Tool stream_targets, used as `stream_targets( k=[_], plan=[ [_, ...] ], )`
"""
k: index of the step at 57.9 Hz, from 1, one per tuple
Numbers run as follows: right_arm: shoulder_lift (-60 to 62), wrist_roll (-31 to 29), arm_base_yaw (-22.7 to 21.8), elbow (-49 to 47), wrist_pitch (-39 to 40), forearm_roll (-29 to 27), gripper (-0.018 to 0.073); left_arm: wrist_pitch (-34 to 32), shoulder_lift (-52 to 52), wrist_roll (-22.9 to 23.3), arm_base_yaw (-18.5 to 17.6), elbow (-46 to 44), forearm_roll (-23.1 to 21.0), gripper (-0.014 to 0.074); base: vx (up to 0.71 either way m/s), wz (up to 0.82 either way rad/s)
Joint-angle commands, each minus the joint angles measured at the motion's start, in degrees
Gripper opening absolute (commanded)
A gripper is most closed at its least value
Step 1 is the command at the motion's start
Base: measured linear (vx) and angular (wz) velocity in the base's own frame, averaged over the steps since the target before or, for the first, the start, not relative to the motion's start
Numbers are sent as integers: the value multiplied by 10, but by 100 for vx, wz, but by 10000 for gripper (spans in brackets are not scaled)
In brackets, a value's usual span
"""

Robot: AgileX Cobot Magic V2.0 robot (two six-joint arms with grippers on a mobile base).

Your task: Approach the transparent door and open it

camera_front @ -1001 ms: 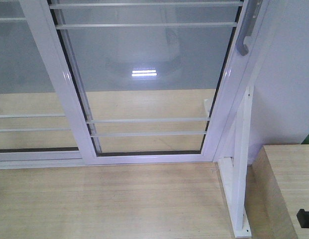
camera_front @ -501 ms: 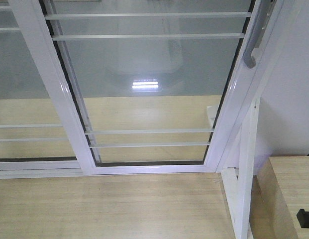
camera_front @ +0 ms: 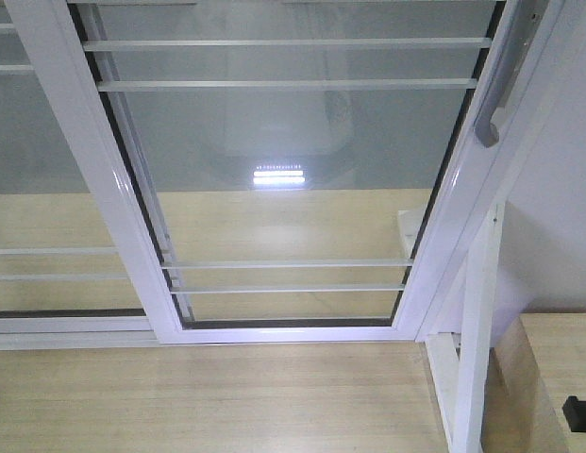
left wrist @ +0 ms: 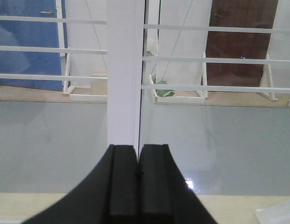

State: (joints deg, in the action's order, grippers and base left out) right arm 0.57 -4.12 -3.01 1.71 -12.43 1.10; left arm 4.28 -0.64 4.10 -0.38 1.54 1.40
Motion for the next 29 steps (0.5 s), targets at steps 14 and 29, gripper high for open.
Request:
stream_targets(
  k=[14,29],
  plan=[
    [8,-2,-2,8,49,1,-5,-46,5,6,-2,16,-5,-3,8,3],
    [1,-2,-2,8,54,1,-5,-50,15,6,-2,16,-5,-3,5,1]
  ],
)
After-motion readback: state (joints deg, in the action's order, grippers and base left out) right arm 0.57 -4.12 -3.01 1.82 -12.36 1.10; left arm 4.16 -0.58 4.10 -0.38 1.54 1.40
